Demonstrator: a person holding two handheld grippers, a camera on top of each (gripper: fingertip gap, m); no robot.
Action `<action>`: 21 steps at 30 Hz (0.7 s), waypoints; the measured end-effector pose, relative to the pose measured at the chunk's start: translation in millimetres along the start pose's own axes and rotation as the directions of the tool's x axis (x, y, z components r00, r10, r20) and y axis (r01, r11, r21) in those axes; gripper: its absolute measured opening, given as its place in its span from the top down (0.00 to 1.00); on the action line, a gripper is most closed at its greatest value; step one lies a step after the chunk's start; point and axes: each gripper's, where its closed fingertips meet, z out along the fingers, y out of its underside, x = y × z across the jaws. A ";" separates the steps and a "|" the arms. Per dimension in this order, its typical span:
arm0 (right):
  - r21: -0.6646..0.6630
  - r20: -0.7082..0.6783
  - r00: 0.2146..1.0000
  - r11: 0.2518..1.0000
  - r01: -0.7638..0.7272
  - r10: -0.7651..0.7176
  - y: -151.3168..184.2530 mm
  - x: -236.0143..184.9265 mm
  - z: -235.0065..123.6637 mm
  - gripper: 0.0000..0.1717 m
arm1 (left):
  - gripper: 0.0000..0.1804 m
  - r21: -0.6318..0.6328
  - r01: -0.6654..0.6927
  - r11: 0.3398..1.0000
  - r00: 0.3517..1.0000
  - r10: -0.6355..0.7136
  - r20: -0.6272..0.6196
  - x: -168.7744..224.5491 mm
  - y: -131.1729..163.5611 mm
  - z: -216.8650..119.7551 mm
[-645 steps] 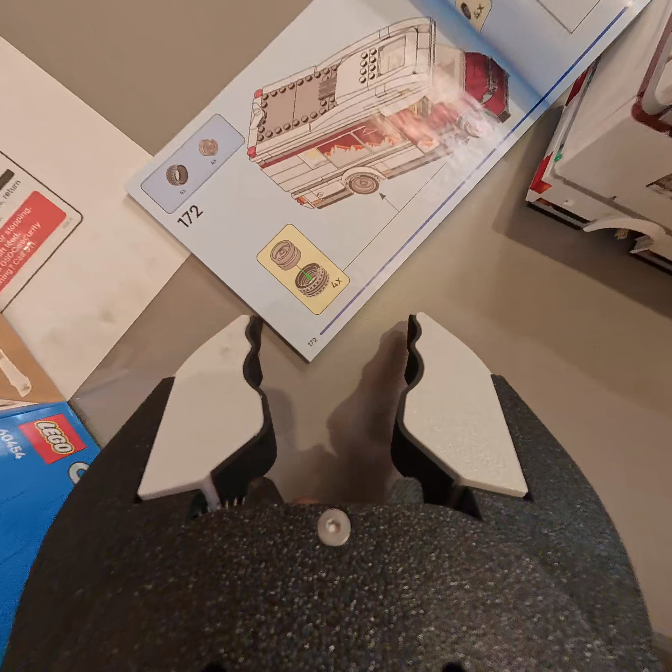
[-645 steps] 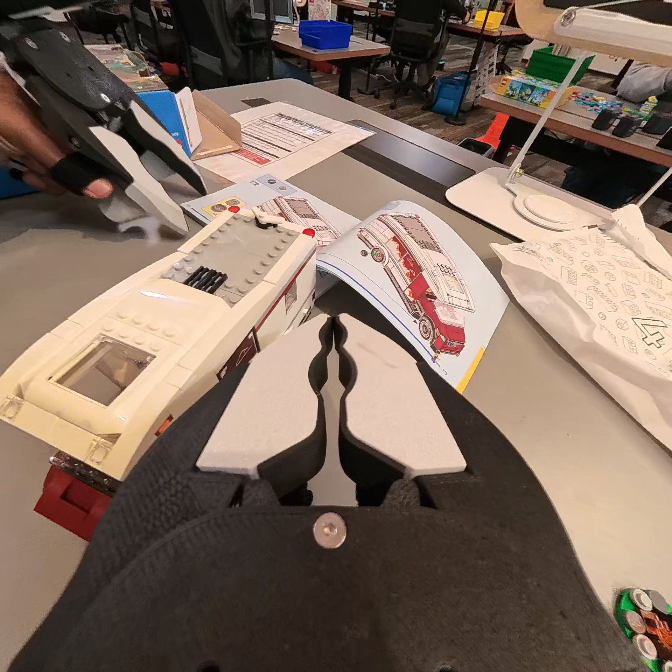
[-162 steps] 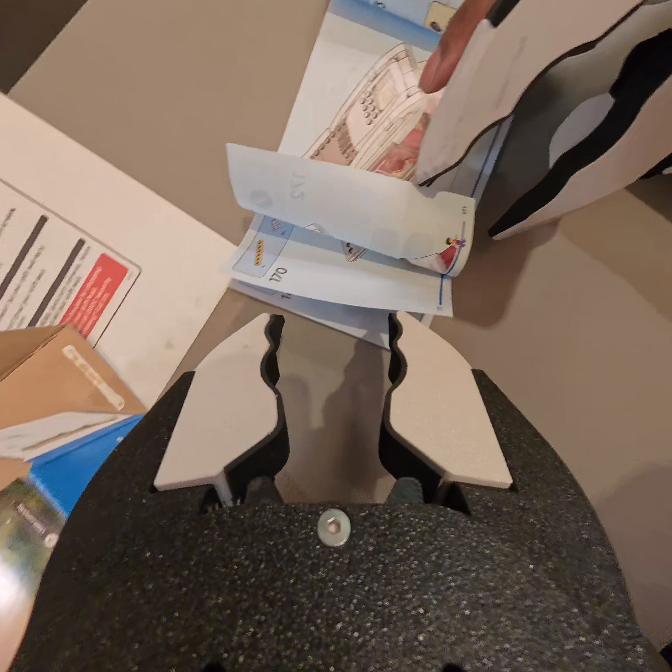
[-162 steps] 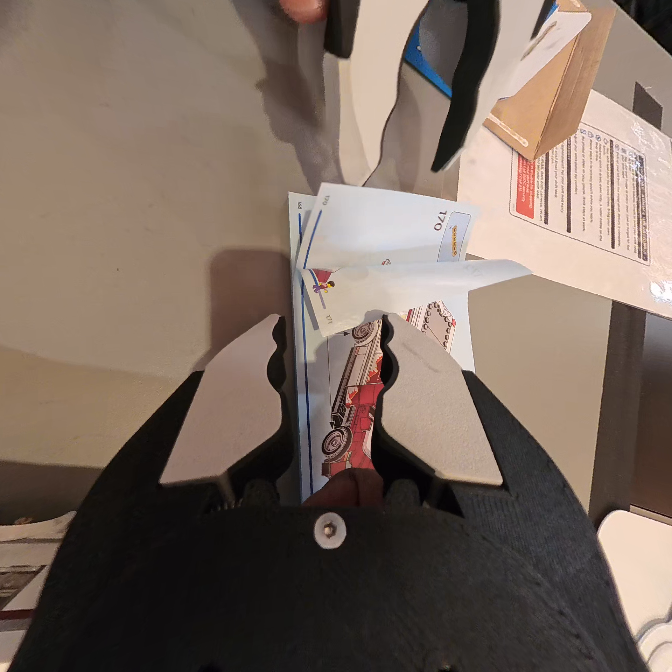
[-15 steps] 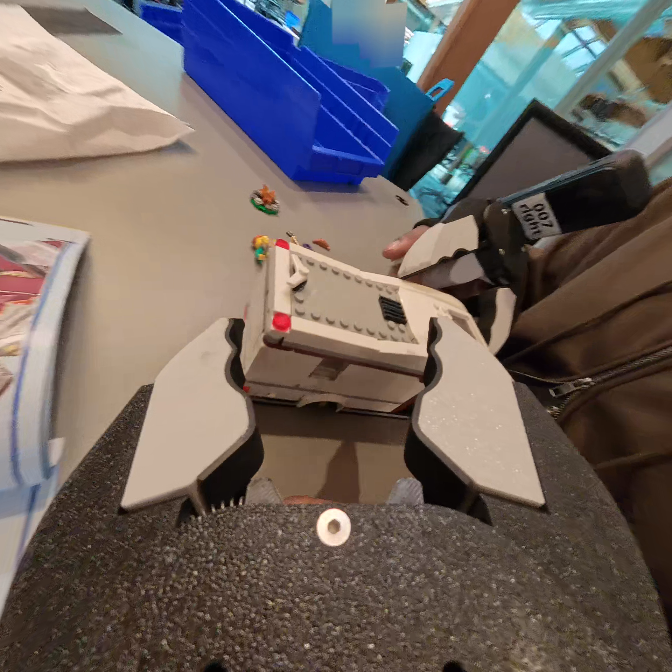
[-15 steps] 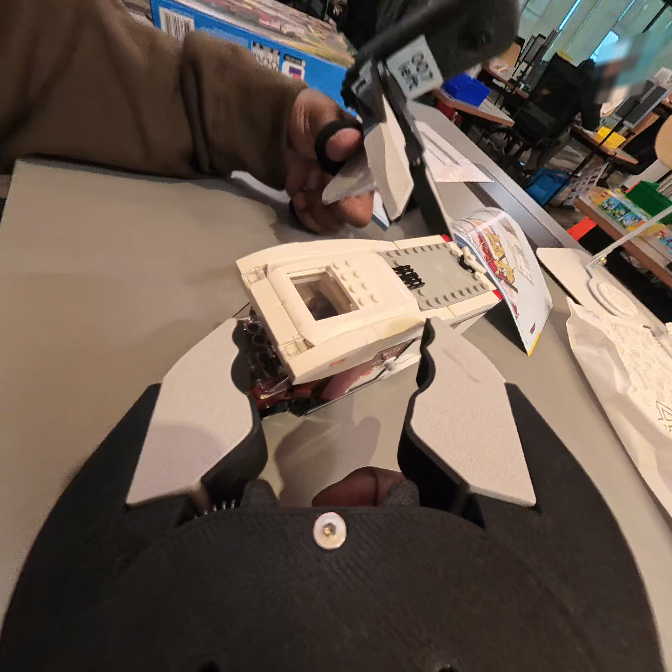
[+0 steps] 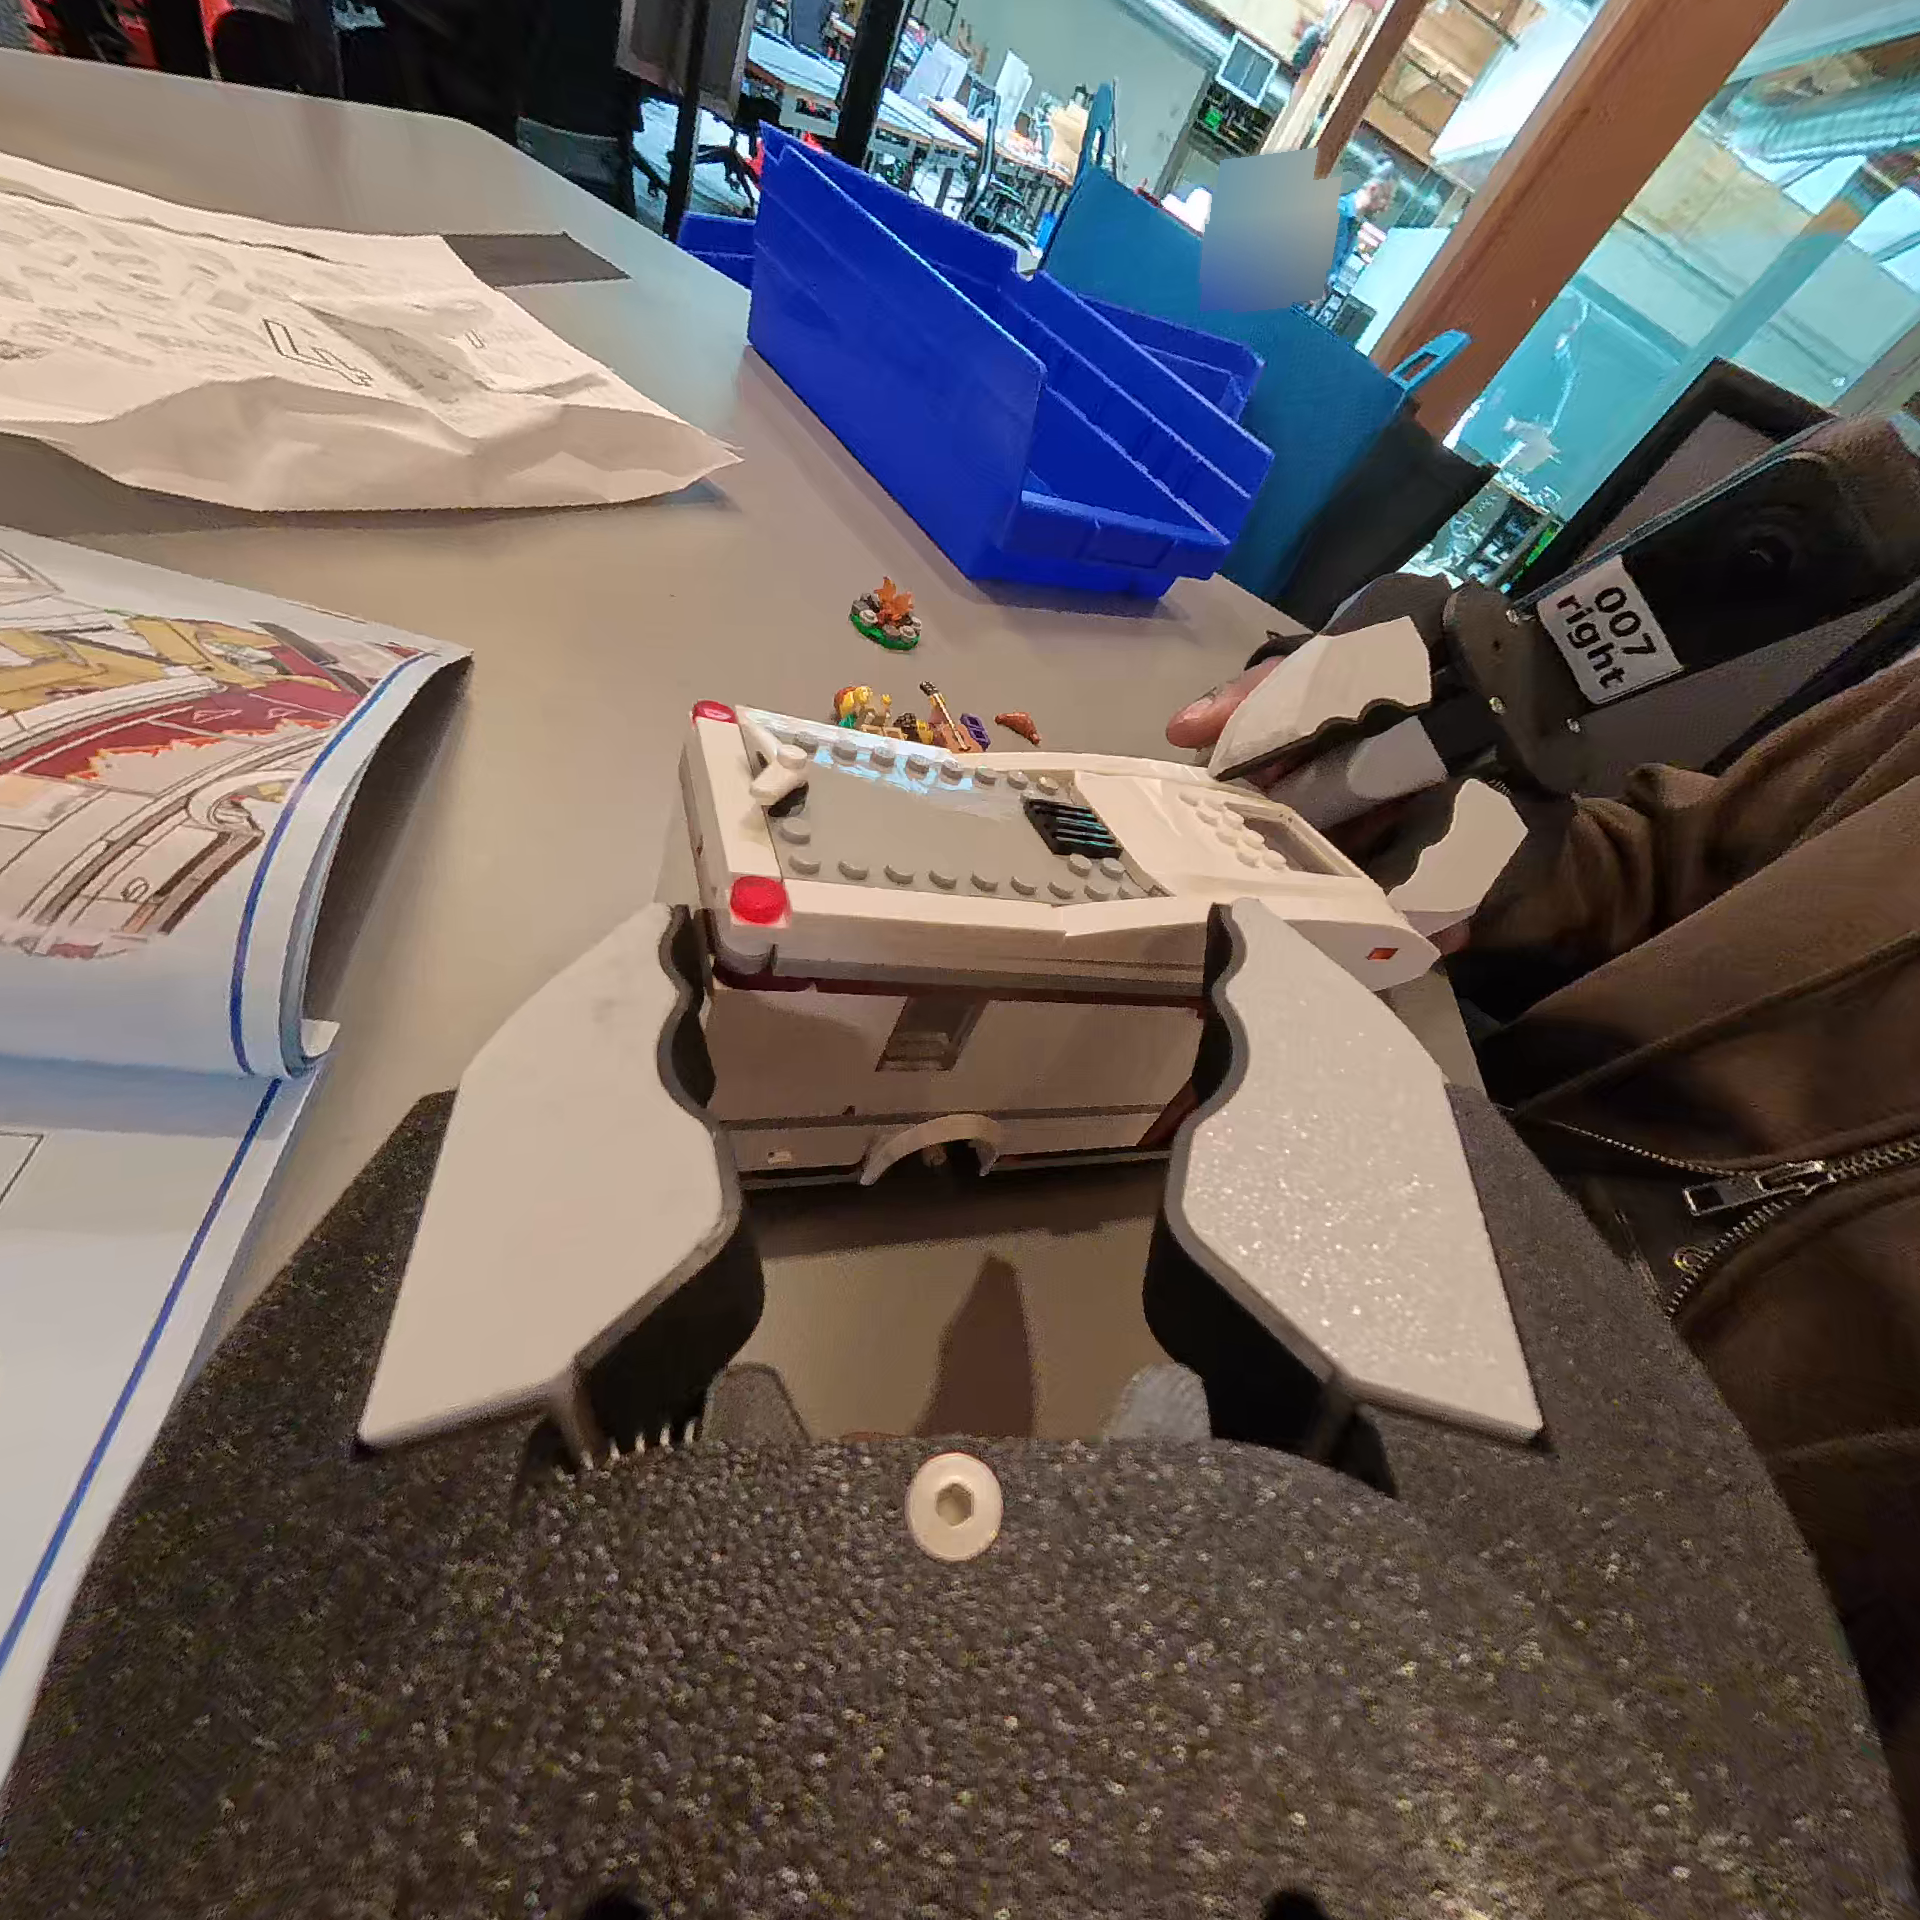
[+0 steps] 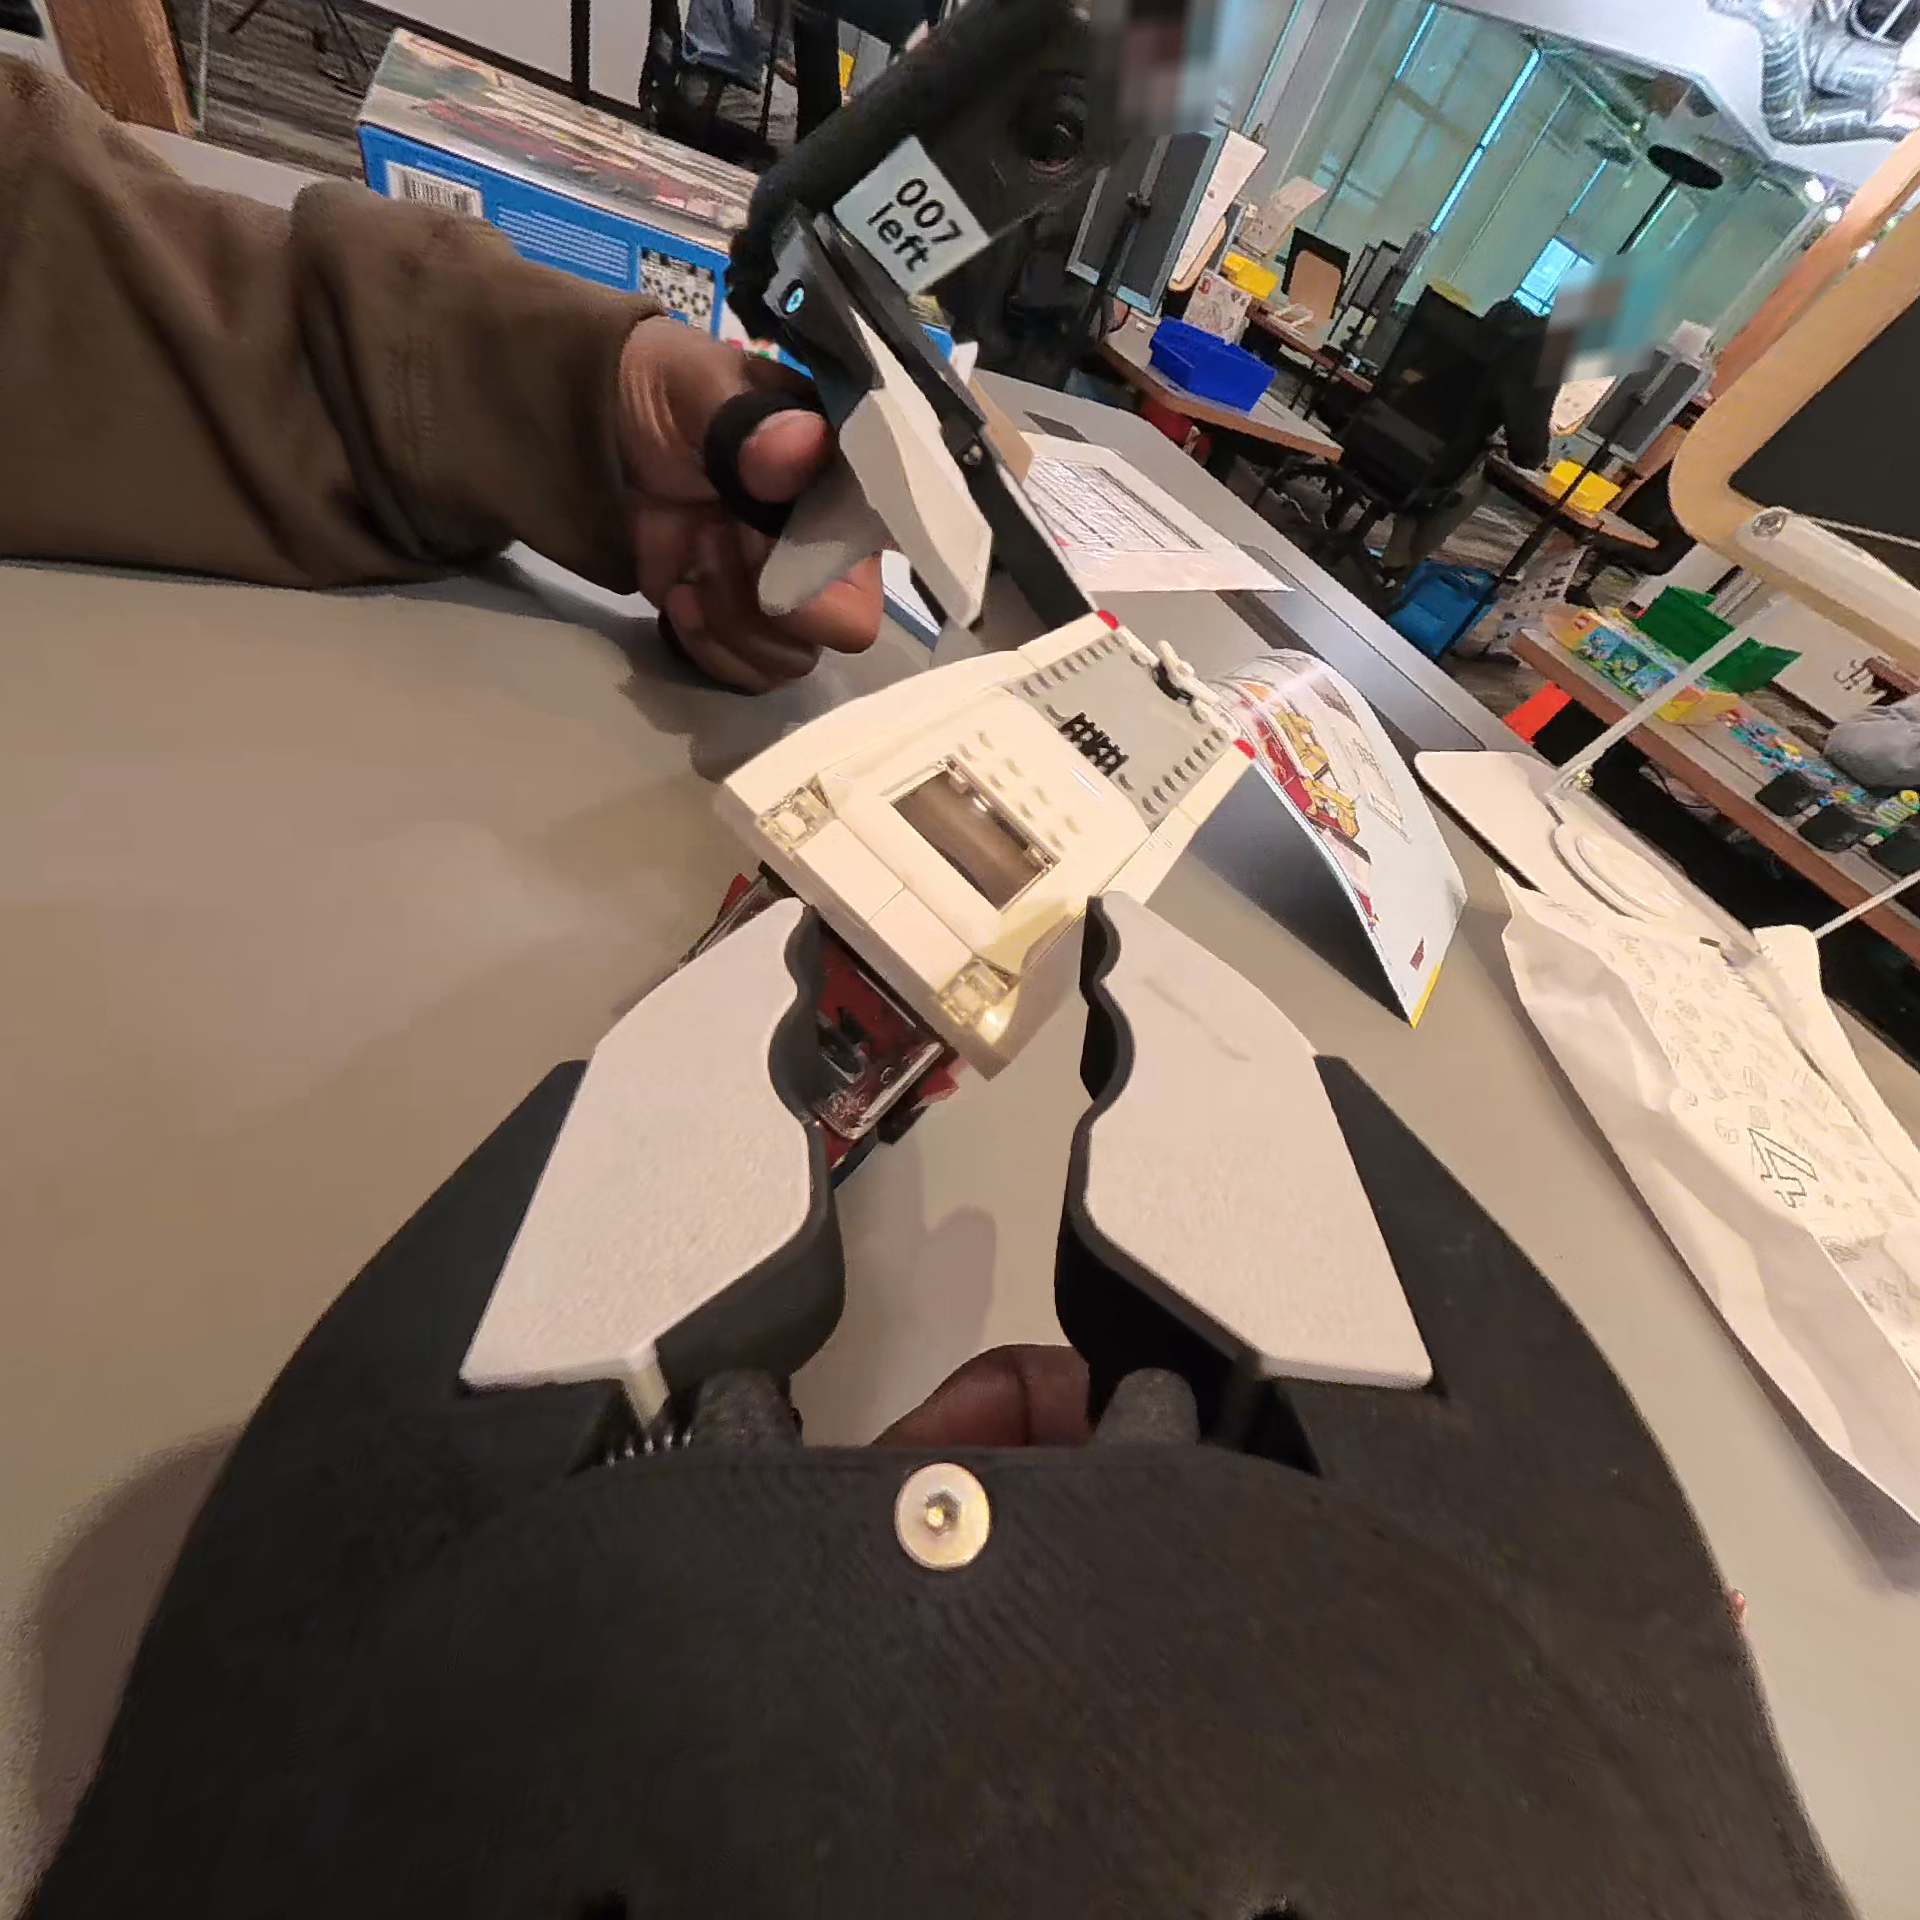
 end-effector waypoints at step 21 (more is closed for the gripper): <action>-0.064 -0.108 0.989 0.994 0.091 -0.097 9.4 7.5 -0.8 0.73 | 0.50 -0.044 -0.032 0.999 0.980 0.039 0.194 -2.3 16.3 -13.6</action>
